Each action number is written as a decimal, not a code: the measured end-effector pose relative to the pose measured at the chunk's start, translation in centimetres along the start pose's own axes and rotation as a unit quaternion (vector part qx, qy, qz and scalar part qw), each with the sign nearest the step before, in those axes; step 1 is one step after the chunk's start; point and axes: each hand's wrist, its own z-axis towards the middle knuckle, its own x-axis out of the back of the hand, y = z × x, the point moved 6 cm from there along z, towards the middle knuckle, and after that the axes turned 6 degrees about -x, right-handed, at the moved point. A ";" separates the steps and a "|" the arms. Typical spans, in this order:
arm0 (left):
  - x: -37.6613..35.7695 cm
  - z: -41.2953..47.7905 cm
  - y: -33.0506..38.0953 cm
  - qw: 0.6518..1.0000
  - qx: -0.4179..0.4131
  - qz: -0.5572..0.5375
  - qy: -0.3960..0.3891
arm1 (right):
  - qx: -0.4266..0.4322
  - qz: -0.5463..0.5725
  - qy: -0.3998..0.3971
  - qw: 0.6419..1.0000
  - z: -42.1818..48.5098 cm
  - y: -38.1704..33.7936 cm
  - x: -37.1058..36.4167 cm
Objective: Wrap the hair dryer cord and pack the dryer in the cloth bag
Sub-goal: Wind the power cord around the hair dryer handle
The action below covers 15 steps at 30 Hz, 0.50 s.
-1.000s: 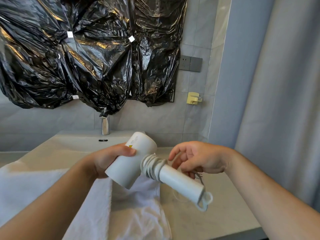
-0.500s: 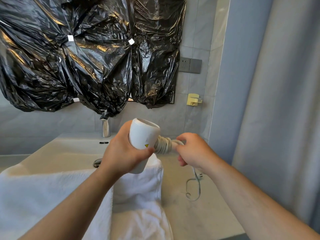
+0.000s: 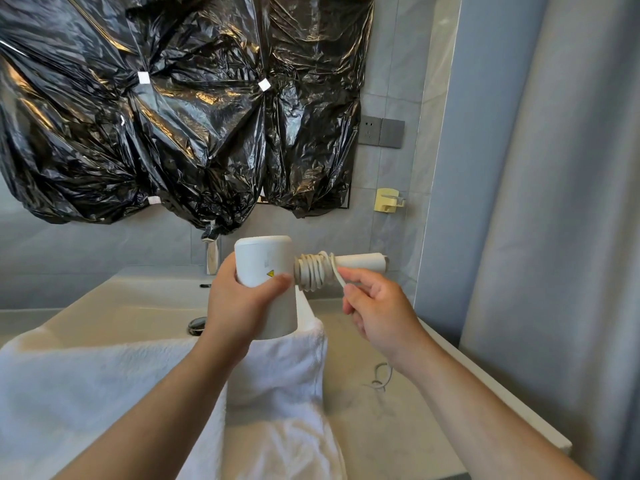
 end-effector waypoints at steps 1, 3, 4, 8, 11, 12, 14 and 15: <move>0.0 -0.1 -0.4 0.999 0.021 -0.026 -0.003 | -0.003 0.024 -0.007 1.000 -0.2 0.2 0.1; -0.1 -0.3 -1.1 0.995 0.060 -0.076 -0.016 | -0.001 0.070 -0.012 0.997 -0.5 0.3 0.2; -0.1 -0.3 -1.3 0.992 0.078 -0.100 -0.027 | -0.004 0.084 -0.014 0.996 -0.6 0.5 0.4; -0.7 -0.3 -1.3 0.963 0.134 -0.193 -0.135 | -0.055 0.065 -0.072 0.994 -0.3 1.7 0.7; -0.6 -0.7 -1.1 0.943 0.168 -0.185 -0.221 | -0.080 0.037 -0.165 0.982 -0.4 1.7 0.7; -0.6 -0.8 -1.1 0.937 0.176 -0.179 -0.243 | -0.095 0.045 -0.190 0.976 -0.3 1.4 0.9; -0.3 -0.8 -0.9 0.931 0.179 -0.166 -0.273 | -0.137 0.065 -0.222 0.963 0.0 1.0 1.4; -0.2 -0.7 -0.8 0.930 0.174 -0.158 -0.282 | -0.155 0.047 -0.236 0.958 0.1 0.7 1.6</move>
